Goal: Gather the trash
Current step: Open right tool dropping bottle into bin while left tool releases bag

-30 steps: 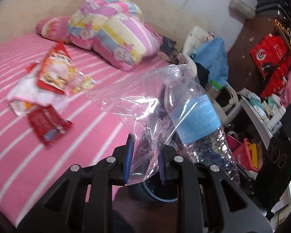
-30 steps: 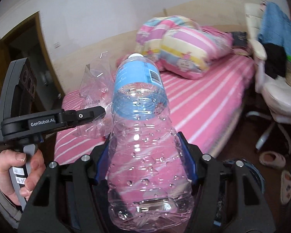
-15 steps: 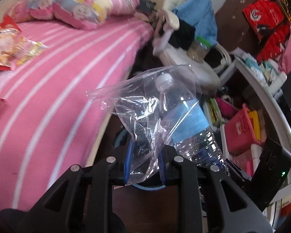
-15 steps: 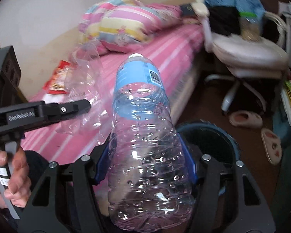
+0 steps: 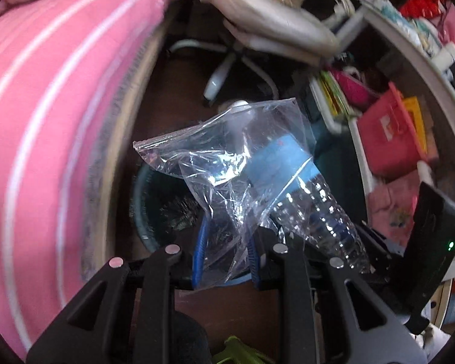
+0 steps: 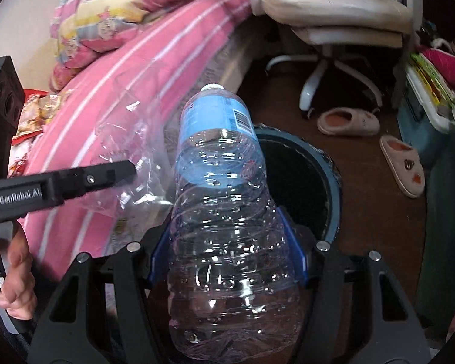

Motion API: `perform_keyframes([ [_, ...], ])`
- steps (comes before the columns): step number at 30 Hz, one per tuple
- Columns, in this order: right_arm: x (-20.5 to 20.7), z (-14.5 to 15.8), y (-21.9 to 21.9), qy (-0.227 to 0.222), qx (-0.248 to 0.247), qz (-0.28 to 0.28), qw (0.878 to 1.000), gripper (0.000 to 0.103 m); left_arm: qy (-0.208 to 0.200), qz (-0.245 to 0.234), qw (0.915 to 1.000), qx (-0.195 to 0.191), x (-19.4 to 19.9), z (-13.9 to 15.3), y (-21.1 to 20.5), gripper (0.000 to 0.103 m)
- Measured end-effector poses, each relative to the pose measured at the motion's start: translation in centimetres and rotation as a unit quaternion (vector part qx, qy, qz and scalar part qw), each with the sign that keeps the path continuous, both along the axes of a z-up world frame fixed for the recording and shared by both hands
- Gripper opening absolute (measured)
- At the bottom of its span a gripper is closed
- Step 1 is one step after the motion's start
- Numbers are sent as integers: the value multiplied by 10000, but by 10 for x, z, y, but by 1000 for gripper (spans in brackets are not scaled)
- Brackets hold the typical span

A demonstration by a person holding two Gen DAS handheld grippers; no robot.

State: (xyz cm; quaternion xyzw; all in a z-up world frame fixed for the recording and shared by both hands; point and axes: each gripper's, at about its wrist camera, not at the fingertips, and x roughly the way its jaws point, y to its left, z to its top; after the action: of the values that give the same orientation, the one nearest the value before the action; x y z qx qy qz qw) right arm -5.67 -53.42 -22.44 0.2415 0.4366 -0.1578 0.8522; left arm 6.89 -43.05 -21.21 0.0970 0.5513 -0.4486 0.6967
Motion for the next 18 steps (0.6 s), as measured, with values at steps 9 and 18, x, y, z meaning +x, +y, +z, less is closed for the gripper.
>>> perform_keyframes([
  [9,5,-9,14,979,-1158,57,9884,92,26,31,9993,370,5,-18,-9,81],
  [18,-11,25,31,492,-1123,127,9924,92,179,806,9963,-246,23,10,16,82],
])
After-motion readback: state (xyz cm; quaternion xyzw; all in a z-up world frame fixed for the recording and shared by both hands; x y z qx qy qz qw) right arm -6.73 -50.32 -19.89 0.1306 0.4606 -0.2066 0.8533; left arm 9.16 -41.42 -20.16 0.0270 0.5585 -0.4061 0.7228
